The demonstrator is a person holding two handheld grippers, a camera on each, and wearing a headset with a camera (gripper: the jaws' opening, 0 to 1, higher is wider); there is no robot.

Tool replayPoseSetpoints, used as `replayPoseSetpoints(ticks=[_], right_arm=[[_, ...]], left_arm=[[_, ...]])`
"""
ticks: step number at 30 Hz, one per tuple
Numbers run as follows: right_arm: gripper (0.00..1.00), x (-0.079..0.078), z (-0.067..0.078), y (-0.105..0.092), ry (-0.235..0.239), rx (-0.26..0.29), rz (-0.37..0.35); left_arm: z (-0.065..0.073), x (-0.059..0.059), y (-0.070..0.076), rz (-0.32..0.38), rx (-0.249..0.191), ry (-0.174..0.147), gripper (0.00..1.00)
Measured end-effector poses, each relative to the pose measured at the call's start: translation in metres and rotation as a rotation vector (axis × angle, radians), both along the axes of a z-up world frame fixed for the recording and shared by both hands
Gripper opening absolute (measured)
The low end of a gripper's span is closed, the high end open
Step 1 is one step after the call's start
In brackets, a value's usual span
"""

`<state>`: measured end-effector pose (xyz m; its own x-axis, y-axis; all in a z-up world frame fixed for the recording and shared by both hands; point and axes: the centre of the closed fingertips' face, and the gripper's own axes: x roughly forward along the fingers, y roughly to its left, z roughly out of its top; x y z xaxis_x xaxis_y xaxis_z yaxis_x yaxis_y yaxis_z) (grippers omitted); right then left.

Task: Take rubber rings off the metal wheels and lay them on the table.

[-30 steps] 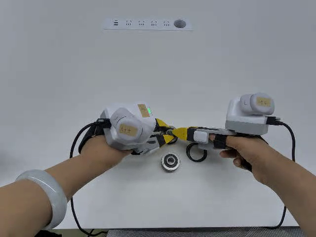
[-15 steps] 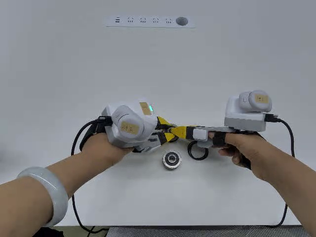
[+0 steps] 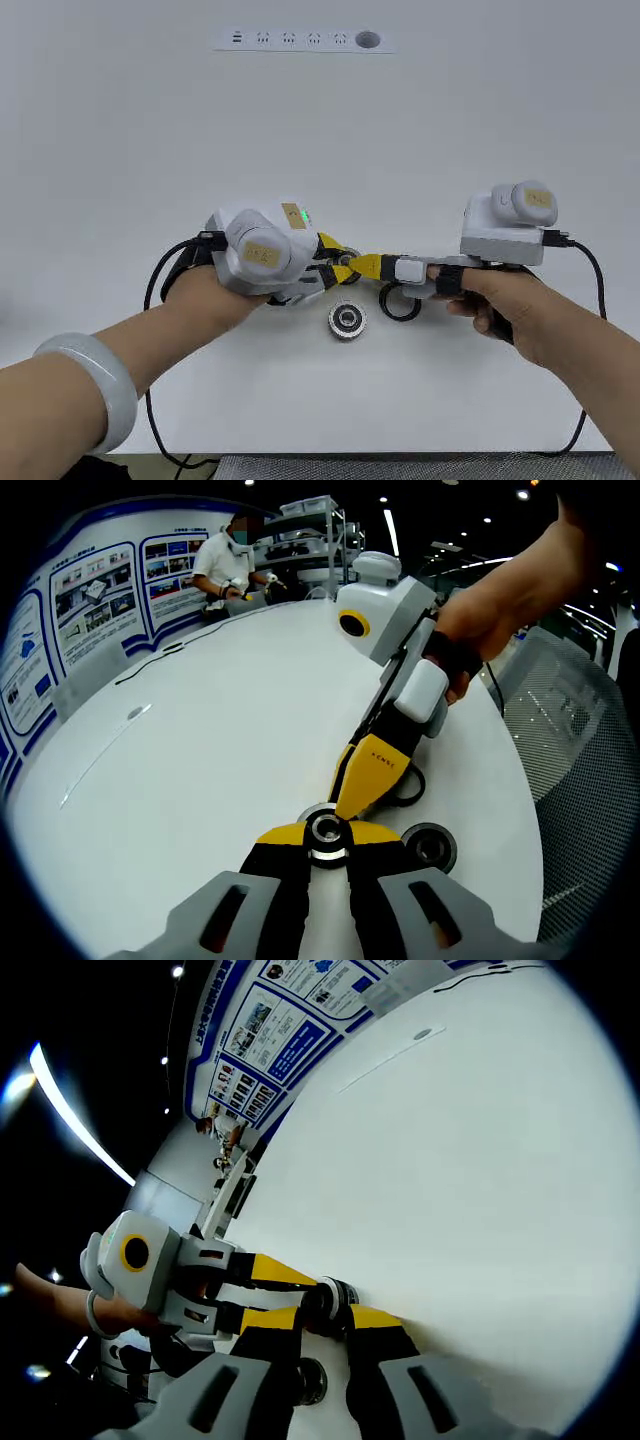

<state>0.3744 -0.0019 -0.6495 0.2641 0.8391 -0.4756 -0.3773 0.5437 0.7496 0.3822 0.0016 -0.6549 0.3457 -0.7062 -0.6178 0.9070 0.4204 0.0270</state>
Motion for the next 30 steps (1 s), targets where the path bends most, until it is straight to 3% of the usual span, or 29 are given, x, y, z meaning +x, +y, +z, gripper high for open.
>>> replayPoseSetpoints(ticks=[15,30], right_arm=[[0.05,0.0026,-0.0049,-0.0082,-0.018,-0.03,-0.009],[0.02,0.0047,-0.0049,-0.0081,-0.048,-0.048,0.007]], left_arm=[[0.0011,-0.0004,-0.0003,0.0,0.001,0.001,0.13],[0.0009,-0.0005,-0.0002,0.001,0.001,0.003,0.13]])
